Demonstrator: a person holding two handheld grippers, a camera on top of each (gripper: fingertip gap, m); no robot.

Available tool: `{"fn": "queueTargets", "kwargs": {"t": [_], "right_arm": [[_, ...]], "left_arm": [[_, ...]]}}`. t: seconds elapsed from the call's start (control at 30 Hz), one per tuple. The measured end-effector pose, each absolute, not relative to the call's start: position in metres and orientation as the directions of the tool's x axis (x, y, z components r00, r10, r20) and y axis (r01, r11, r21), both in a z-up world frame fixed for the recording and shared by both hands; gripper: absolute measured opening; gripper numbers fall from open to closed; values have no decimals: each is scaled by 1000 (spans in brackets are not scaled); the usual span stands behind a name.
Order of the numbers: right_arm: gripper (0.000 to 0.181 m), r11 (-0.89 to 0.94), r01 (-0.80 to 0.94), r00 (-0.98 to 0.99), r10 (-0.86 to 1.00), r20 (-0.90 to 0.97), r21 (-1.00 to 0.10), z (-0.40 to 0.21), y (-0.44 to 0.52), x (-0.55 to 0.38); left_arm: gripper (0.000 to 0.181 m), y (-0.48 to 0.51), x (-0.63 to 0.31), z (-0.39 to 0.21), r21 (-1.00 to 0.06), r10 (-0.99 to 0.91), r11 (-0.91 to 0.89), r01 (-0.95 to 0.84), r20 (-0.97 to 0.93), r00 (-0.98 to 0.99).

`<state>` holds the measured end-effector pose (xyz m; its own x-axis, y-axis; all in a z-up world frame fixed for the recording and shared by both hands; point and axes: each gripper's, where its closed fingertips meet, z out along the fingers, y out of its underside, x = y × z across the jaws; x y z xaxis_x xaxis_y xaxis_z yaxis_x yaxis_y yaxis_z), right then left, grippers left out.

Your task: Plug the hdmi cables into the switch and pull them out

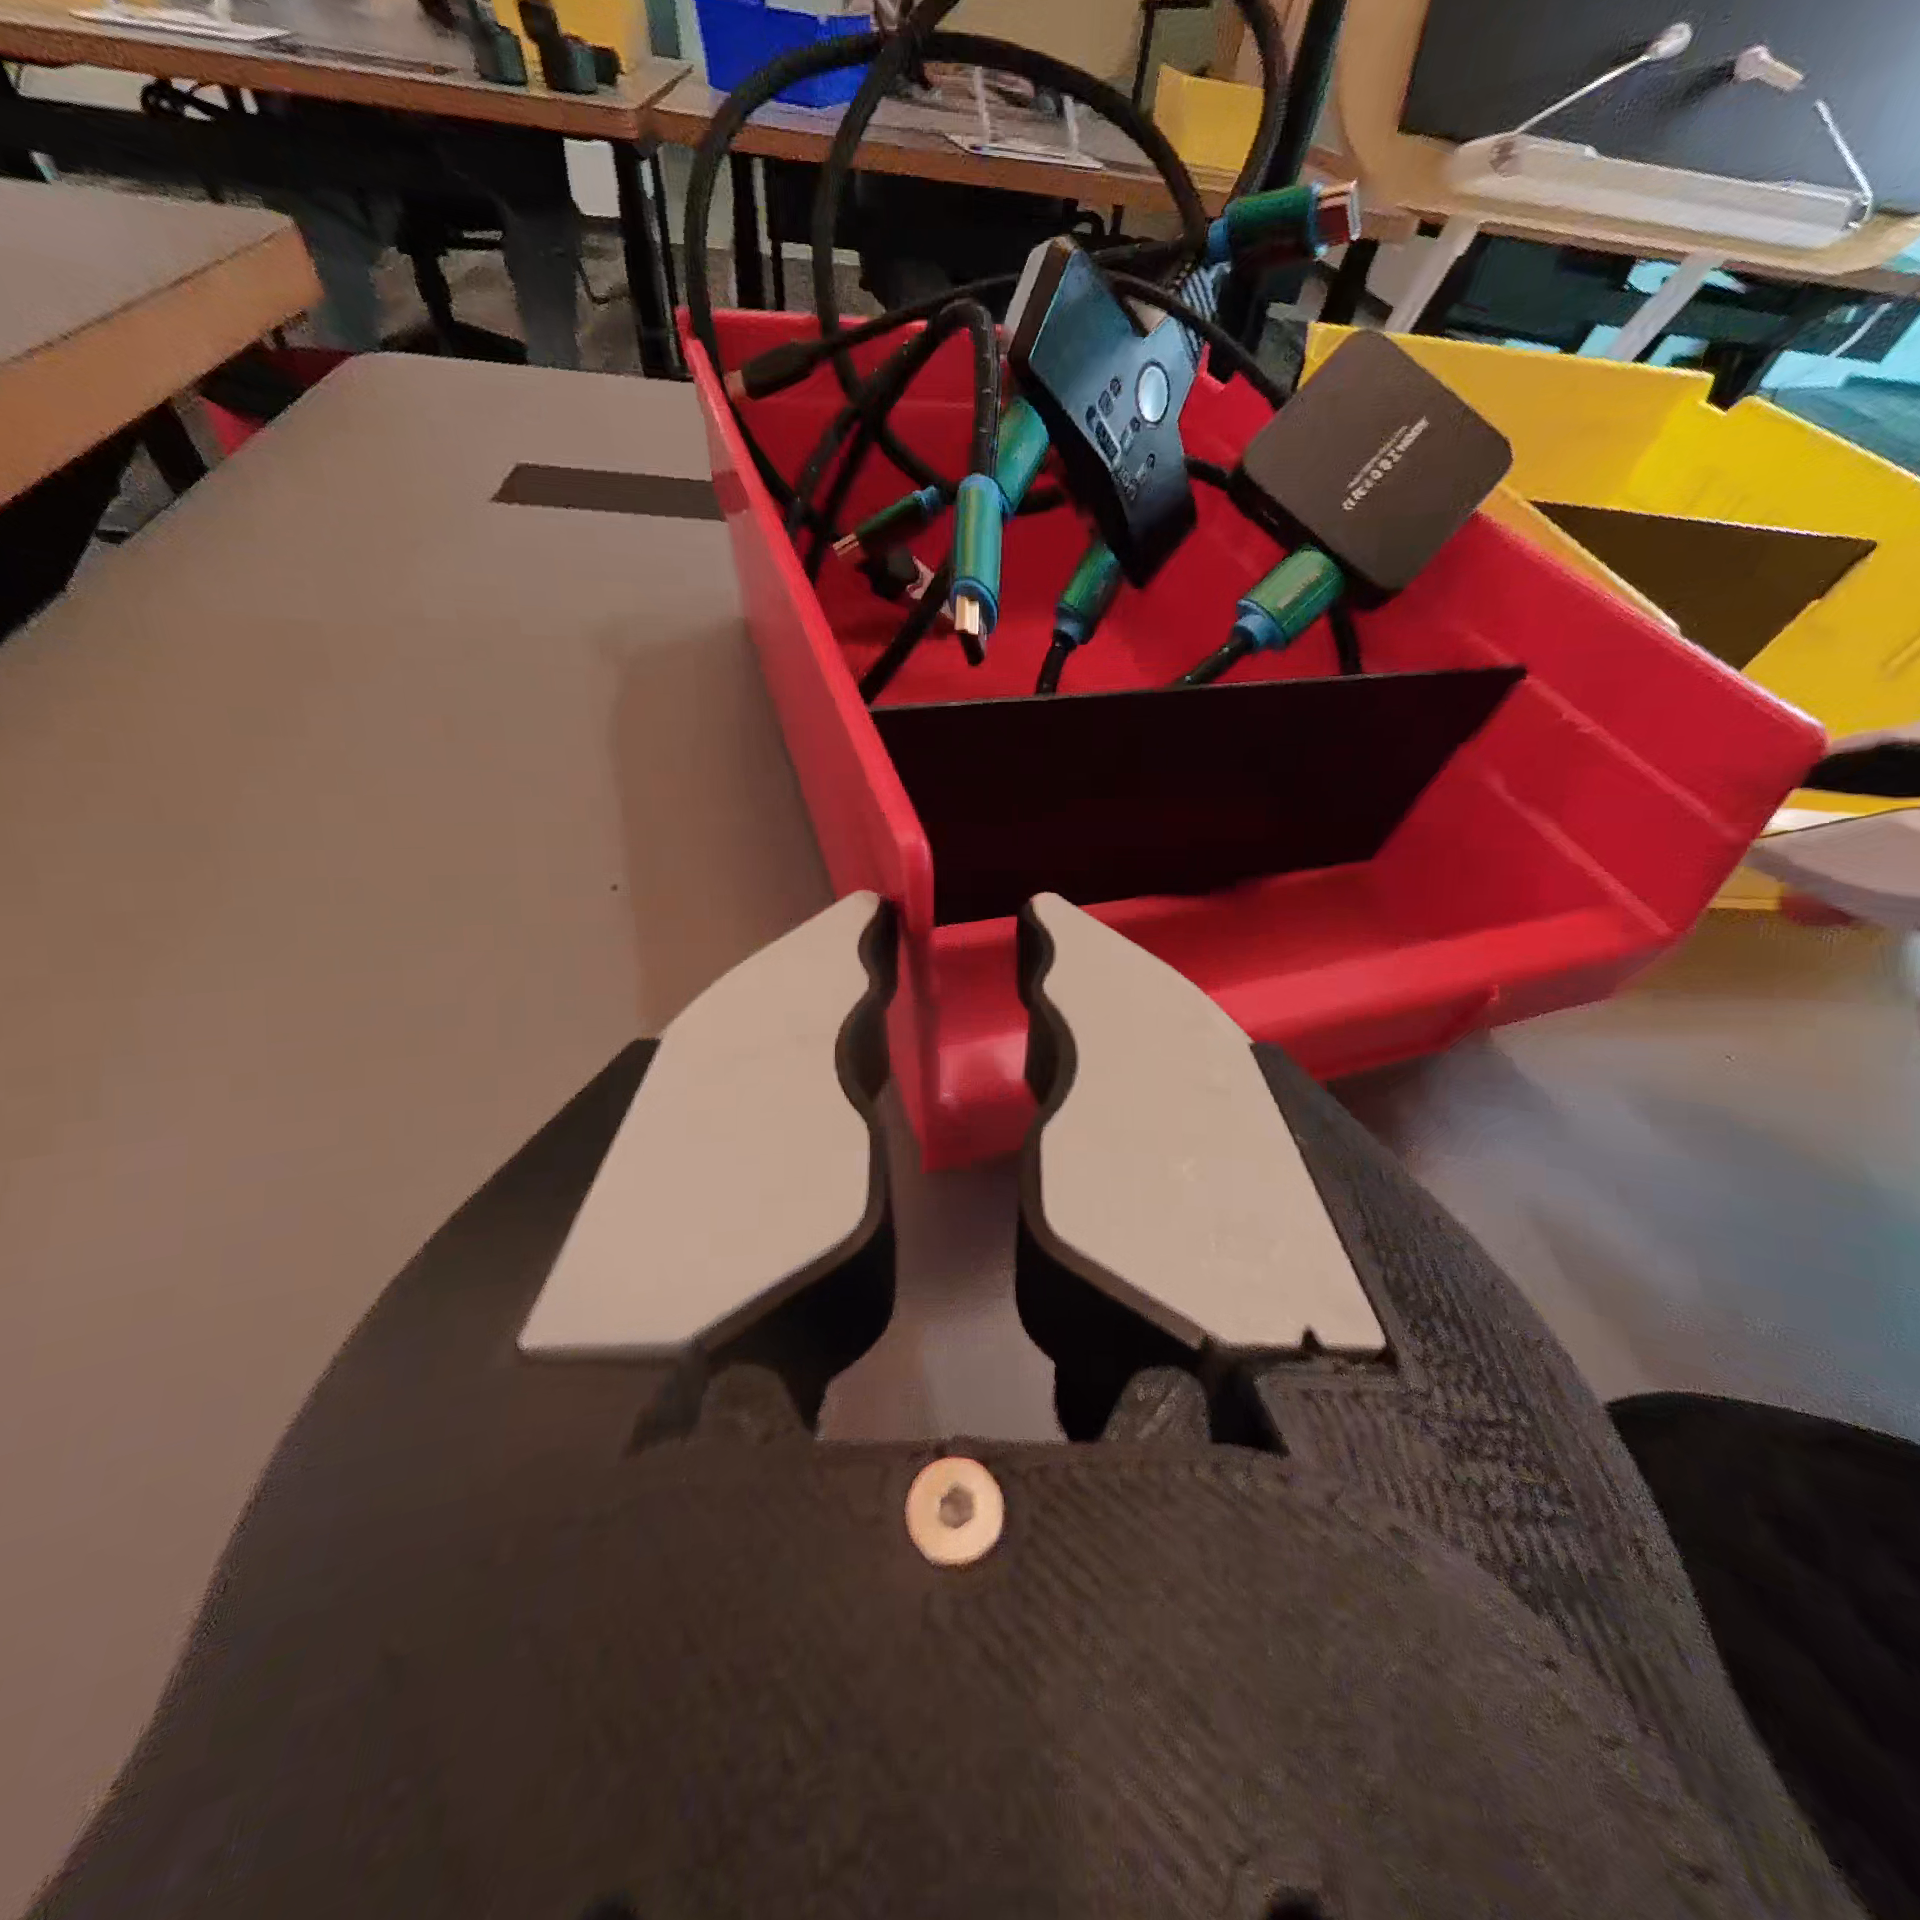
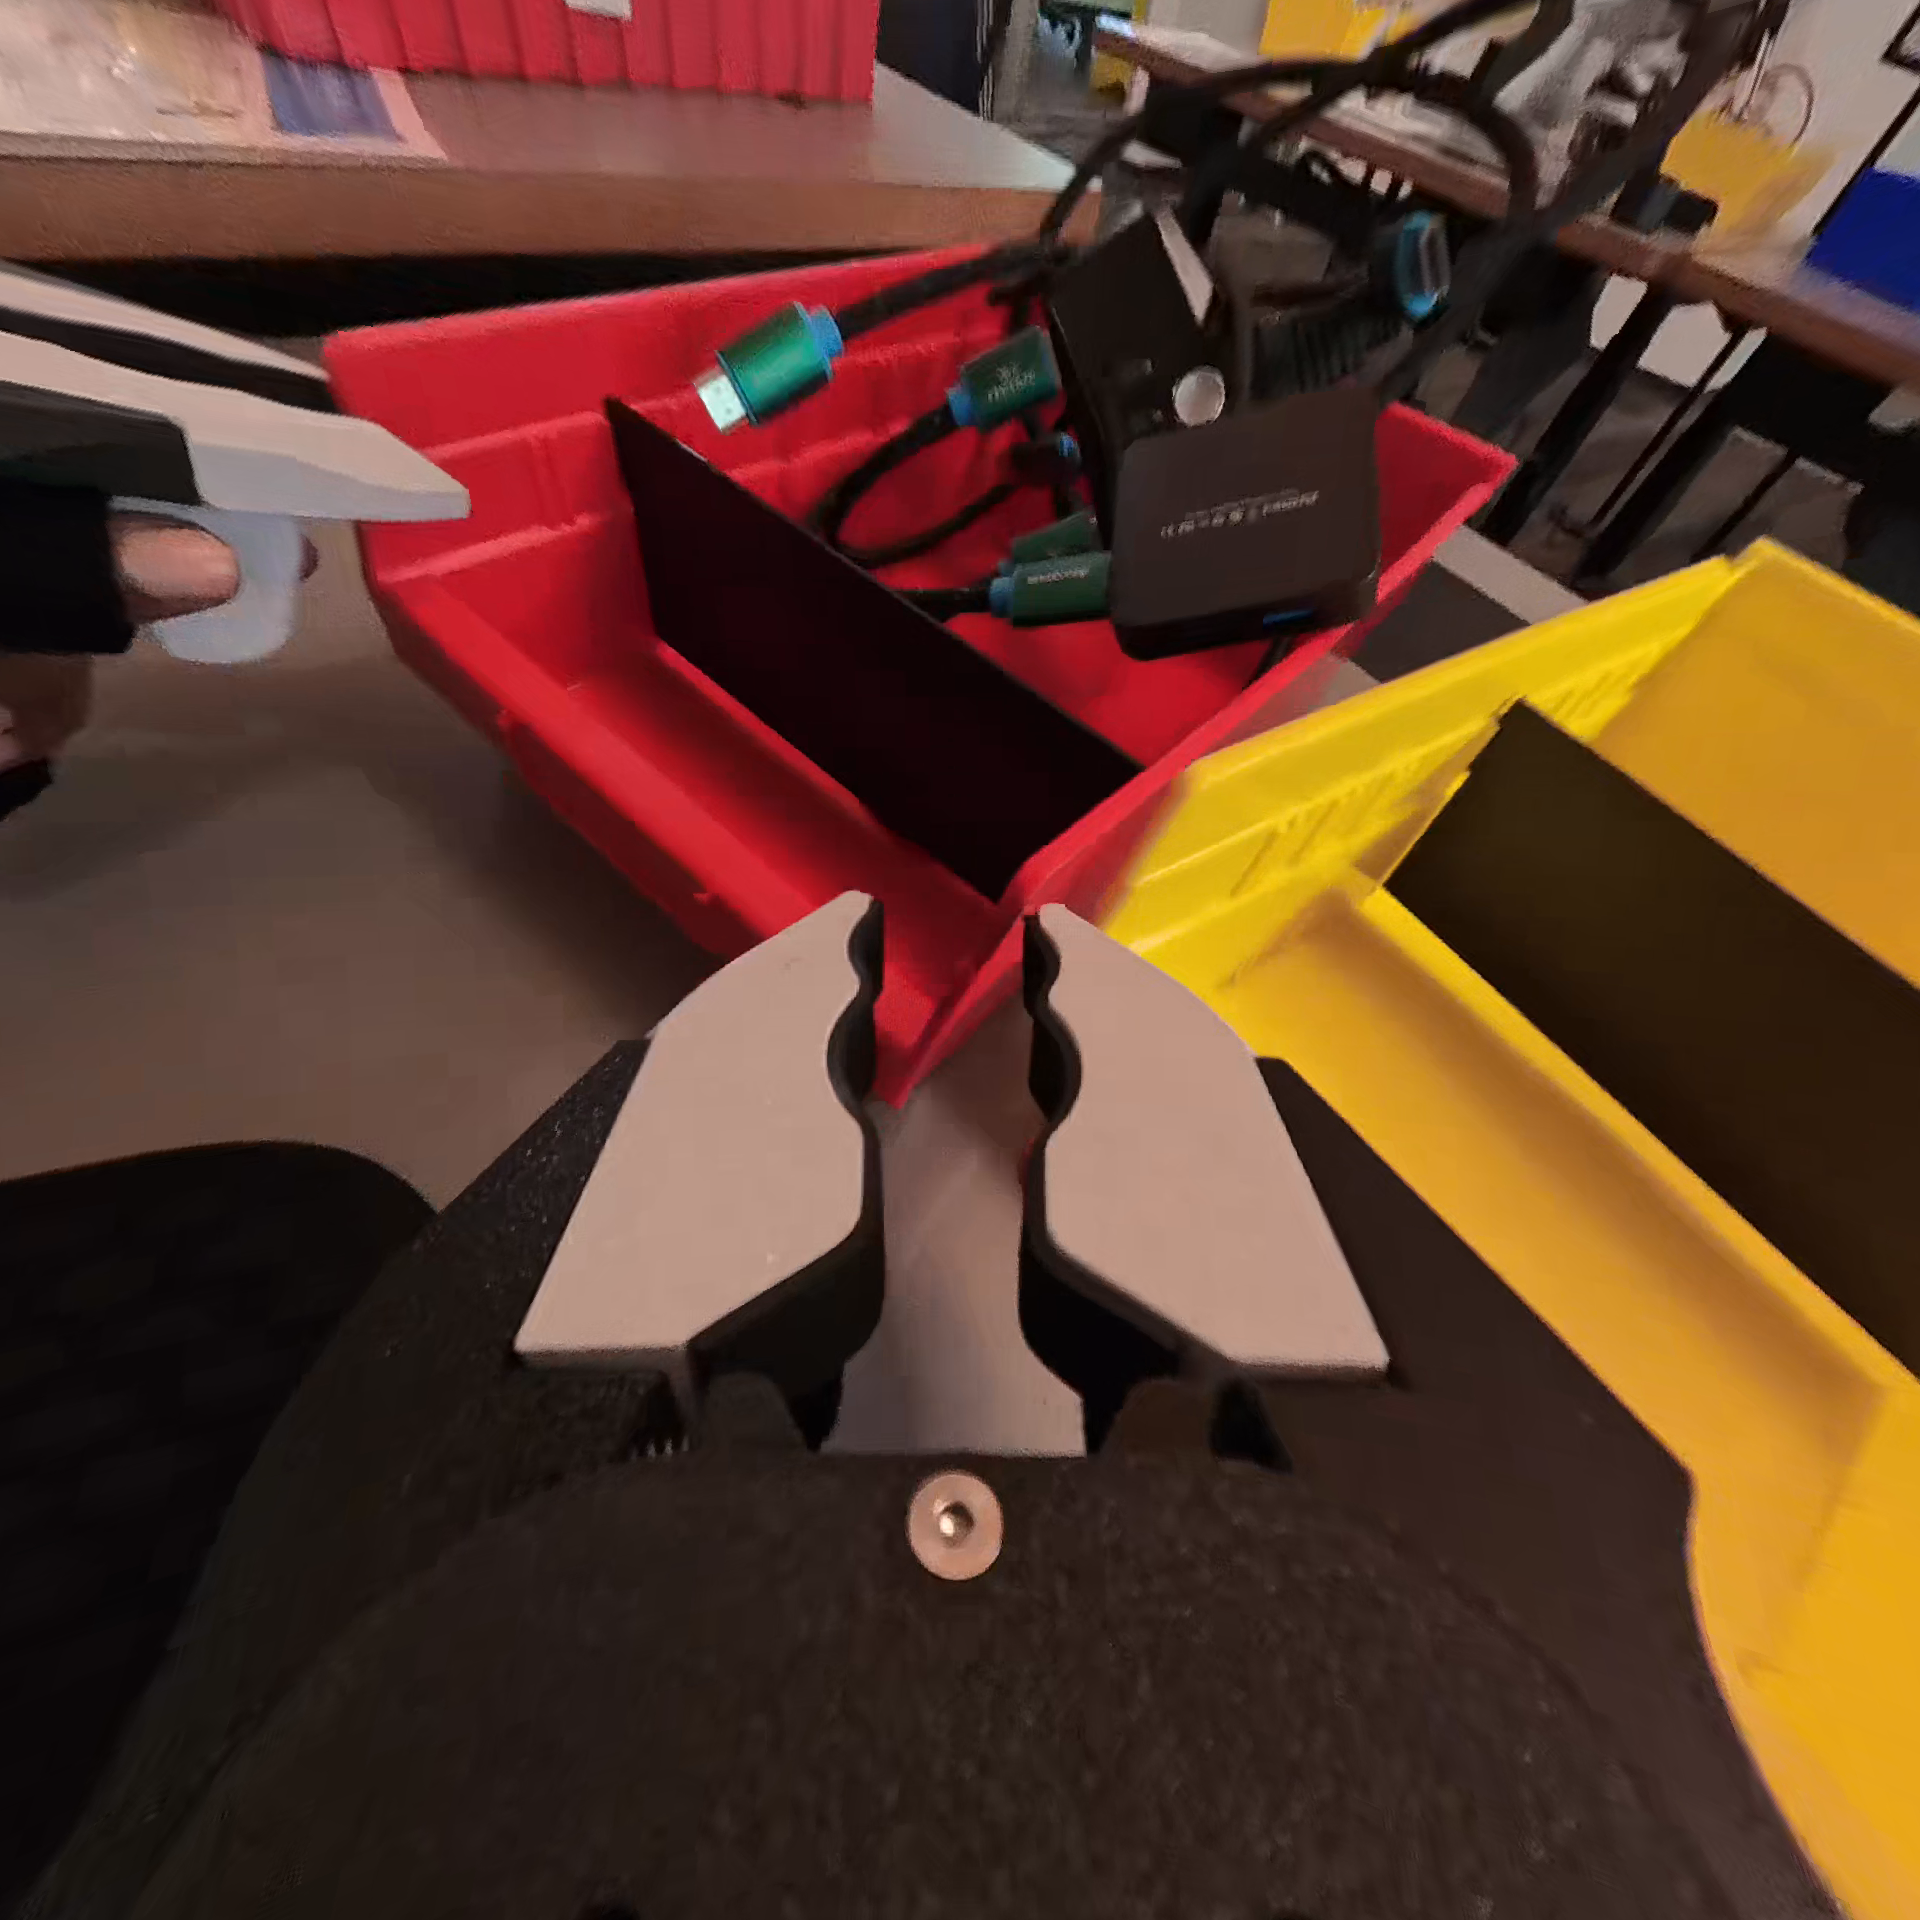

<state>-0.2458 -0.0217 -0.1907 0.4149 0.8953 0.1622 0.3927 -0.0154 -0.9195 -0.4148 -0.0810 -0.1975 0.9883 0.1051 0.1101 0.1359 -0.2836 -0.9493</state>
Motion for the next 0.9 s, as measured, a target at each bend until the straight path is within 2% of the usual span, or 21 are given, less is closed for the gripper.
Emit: {"fn": "queueTargets", "kwargs": {"t": [0.13, 0.23, 0.37, 0.43, 0.57, 0.63, 0.73, 0.8, 0.9], "right_arm": [[37, -1, 444, 341, 925, 167, -896, -175, -20, -212], [44, 2, 564, 269, 945, 186, -826, -180, -7, -178], [52, 113, 712, 128, 949, 287, -693, -196, 4, -155], [55, 164, 772, 71, 937, 341, -614, -212, 12, -155], [57, 204, 862, 3, 913, 407, -464, -248, 31, -159], [33, 217, 887, -8, 890, 456, -408, -259, 43, -159], [29, 224, 889, -30, 899, 437, -399, -262, 39, -151], [29, 215, 889, -24, 904, 428, -404, -262, 34, -136], [30, 196, 889, 0, 904, 428, -414, -261, 26, -99]], "left_arm": [[28, -96, -412, -166, -968, 65, -250, -35, -53, 996], [27, -106, -388, -140, -950, -63, -230, -212, -203, 977], [35, -98, -354, -156, -864, -263, -372, -340, -253, 931], [41, -90, -339, -176, -788, -358, -452, -419, -270, 894], [51, -74, -326, -219, -547, -513, -533, -646, -398, 761], [51, -68, -328, -239, -401, -576, -564, -722, -435, 692], [47, -59, -337, -259, -224, -638, -556, -801, -502, 583], [37, -53, -339, -266, -172, -655, -537, -826, -531, 537], [33, -51, -337, -266, -135, -670, -501, -855, -564, 483]]}}
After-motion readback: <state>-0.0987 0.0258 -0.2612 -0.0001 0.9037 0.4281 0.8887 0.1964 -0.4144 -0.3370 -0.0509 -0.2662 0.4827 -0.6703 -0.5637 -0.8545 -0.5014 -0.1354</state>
